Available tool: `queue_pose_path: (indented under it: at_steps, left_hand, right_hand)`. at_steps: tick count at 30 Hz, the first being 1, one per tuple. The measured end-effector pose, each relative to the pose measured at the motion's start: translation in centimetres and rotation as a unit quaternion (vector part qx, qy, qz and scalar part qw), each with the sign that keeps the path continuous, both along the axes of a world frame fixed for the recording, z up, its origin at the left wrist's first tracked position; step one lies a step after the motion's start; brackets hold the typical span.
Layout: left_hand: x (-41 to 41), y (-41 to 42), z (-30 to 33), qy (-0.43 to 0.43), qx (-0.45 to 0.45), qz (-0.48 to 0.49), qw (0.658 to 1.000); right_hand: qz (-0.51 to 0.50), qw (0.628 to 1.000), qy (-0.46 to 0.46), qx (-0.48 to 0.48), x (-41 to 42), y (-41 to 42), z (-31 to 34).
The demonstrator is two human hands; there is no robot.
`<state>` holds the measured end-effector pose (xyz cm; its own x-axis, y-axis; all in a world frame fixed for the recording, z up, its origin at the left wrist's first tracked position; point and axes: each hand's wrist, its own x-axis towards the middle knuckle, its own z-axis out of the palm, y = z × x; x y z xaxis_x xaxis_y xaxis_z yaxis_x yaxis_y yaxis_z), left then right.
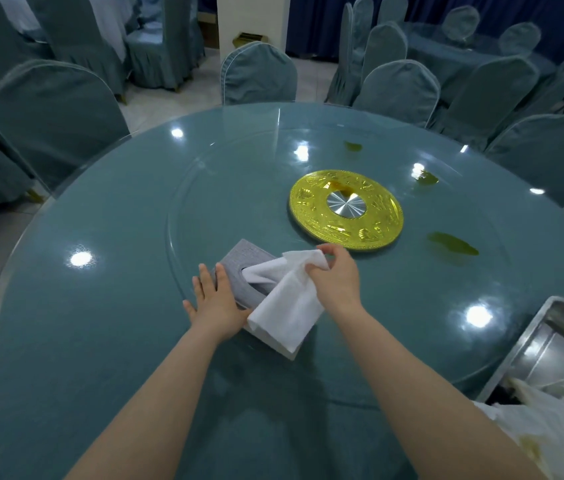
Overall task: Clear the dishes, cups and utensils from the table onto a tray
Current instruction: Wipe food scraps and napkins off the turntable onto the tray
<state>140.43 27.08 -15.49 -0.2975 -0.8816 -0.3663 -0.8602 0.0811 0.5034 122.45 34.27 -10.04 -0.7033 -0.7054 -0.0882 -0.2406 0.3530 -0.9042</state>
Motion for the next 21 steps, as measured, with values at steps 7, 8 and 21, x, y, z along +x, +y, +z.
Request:
queue_pose_path:
  at_steps: [7, 8, 21]
  left_hand:
    - [0.3, -1.0, 1.8, -0.096, -0.087, -0.062, 0.990]
    - [0.2, -0.8, 2.1, -0.095, -0.102, -0.062, 0.988]
    - [-3.6, 7.1, 2.1, 0.004, -0.258, -0.137, 0.956]
  right_hand:
    - [-0.211, 0.974, -0.065, 0.040, -7.5, 8.1, -2.6]
    - [-0.239, 0.968, -0.063, 0.048, -8.4, 9.4, -3.0]
    - [0.061, 0.930, 0.292, 0.216, -11.0, 17.0, -6.4]
